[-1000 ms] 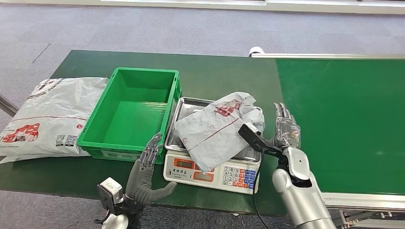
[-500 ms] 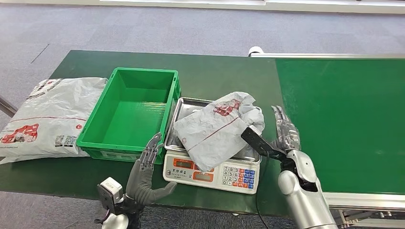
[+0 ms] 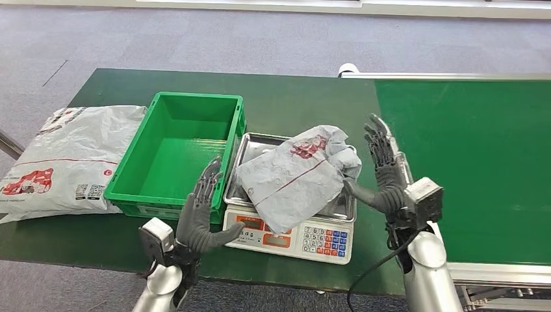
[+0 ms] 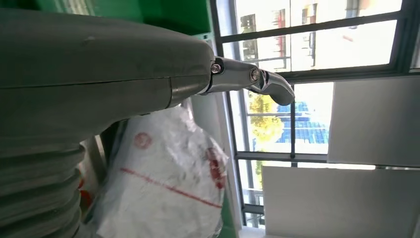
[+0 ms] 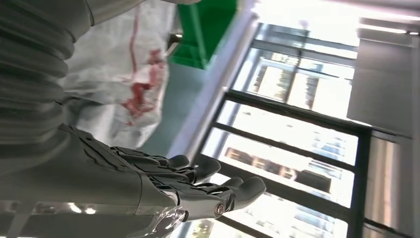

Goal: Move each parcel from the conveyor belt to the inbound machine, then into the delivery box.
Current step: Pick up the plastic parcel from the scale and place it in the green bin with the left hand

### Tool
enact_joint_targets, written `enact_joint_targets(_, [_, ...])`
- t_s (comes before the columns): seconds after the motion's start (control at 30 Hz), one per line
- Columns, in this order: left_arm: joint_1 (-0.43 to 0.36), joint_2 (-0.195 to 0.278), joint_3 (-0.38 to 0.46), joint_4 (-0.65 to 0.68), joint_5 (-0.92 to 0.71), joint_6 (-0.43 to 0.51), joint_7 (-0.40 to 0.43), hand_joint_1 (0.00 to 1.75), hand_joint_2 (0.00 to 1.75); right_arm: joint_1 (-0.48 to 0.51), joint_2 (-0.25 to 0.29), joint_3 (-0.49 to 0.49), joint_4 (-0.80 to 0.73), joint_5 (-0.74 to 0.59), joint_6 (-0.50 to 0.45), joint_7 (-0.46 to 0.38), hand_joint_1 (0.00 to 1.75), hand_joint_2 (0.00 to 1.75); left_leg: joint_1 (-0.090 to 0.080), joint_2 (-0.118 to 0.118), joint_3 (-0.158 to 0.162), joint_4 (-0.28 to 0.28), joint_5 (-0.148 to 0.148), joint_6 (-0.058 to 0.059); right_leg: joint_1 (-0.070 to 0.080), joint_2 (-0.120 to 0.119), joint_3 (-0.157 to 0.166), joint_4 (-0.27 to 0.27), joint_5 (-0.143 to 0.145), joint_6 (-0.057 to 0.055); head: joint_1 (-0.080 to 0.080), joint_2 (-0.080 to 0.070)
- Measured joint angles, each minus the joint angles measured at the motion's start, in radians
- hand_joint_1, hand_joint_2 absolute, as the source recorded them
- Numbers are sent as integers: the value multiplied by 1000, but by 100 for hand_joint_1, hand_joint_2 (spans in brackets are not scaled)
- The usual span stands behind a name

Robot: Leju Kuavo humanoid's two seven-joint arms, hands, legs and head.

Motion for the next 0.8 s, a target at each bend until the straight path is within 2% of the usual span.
enact_joint_targets(0.17, [-116, -13, 0, 71, 17, 39, 12, 0, 175, 12, 30, -37, -76, -53, 1, -46, 0, 175, 0, 2, 1, 0, 0, 0, 0, 1, 0, 0, 1, 0, 0, 0])
enact_joint_targets(0.37, [-160, -21, 0, 117, 24, 63, 14, 0, 175, 19, 46, -59, -111, -64, -21, -64, 0, 175, 0, 2, 0, 0, 0, 0, 0, 2, 0, 0, 1, 0, 0, 0])
enact_joint_targets(0.47, [-208, -29, -3, 160, 7, 115, 25, 0, 175, 19, 60, -71, -127, -76, -51, -73, 0, 175, 0, 2, 0, 0, 0, 0, 0, 1, 0, 0, 1, 0, 0, 0])
enact_joint_targets(0.67, [-395, -56, -38, 356, -133, 235, 88, 0, 175, 8, 83, -74, -145, -69, -88, -88, 0, 175, 0, 2, 0, 0, 2, 0, 0, 1, 0, 0, 2, 0, 0, 0])
enact_joint_targets(0.73, [-467, -69, -56, 441, -198, 270, 134, 0, 175, 0, 91, -74, -145, -67, -90, -84, 0, 175, 0, 2, 0, 0, 2, 0, 0, 1, 0, 0, 3, 0, 0, 0])
enact_joint_targets(0.8, [-534, -85, -75, 528, -240, 261, 201, 0, 175, -15, 97, -74, -145, -59, -93, -75, 0, 175, 0, 2, 0, 0, 2, 0, 0, 1, 0, 0, 3, 0, 0, 0])
